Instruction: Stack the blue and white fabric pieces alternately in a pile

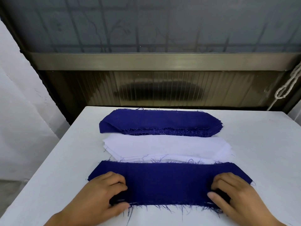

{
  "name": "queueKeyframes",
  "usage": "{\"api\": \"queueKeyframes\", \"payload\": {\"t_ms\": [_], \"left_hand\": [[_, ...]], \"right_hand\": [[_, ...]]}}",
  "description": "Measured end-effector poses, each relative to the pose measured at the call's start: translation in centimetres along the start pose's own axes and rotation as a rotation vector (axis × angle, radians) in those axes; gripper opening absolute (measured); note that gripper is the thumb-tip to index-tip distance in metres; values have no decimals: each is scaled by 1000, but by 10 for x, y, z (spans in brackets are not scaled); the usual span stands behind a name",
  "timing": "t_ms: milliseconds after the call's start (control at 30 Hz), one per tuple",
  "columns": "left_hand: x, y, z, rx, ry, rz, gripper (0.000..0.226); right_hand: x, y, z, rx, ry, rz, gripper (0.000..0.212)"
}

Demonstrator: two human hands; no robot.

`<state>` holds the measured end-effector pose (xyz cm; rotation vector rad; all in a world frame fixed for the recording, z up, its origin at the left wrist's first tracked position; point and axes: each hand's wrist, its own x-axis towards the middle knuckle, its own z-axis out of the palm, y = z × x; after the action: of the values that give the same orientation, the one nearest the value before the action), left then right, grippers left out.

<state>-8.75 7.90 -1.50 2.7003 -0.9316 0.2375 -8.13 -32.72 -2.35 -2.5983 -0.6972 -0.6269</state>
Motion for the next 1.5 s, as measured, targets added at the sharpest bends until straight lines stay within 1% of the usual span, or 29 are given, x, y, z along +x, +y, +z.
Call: {"api": "queueKeyframes", "payload": {"t_ms": [33, 100, 200, 233, 300, 433, 533, 667, 733, 800, 900, 1033, 1100, 1200, 1300, 1367, 1500], "left_hand": [[4, 3, -2, -9, -5, -28, 33], [17, 11, -1, -41, 8, -72, 34], [41, 21, 10, -73, 30, -106, 24], [46, 24, 13, -71, 39, -125, 18], [51, 26, 19, -29, 68, -145, 7], [37, 12, 19, 3, 100, -243, 16], [25, -7, 12, 52, 143, -301, 13], [23, -21, 7, 81, 102, -361, 17], [31, -23, 5, 80, 94, -360, 16], [47, -26, 3, 77, 116, -335, 12], [79, -34, 5, 114, 197, -298, 6], [124, -46, 7, 165, 283, -273, 26], [144, -55, 8, 151, 264, -307, 36], [164, -70, 16, 105, 173, -392, 45], [169, -78, 23, 142, 98, -360, 40], [169, -81, 23, 166, 105, -344, 35], [172, -84, 19, 164, 116, -341, 32]], "right_hand": [[5, -4, 0, 12, -21, 18, 43], [18, -15, 5, 22, -65, 27, 28], [36, -32, 19, 66, -138, 15, 5], [39, -36, 23, 79, -173, 24, 2], [43, -38, 29, 77, -233, 66, 6], [37, -23, 26, 29, -220, 179, 15], [29, -7, 16, -11, -224, 281, 19], [31, 10, 9, -63, -263, 377, 16], [39, 15, 10, -83, -298, 401, 14], [51, 20, 12, -80, -295, 412, 14], [74, 29, 22, -37, -218, 402, 4], [112, 44, 36, -36, -80, 359, 21], [131, 50, 40, -62, -70, 323, 29], [152, 54, 44, -59, -114, 310, 38], [159, 57, 50, -89, -196, 330, 32], [158, 61, 52, -101, -187, 321, 26], [160, 65, 52, -57, -159, 337, 23]]}}
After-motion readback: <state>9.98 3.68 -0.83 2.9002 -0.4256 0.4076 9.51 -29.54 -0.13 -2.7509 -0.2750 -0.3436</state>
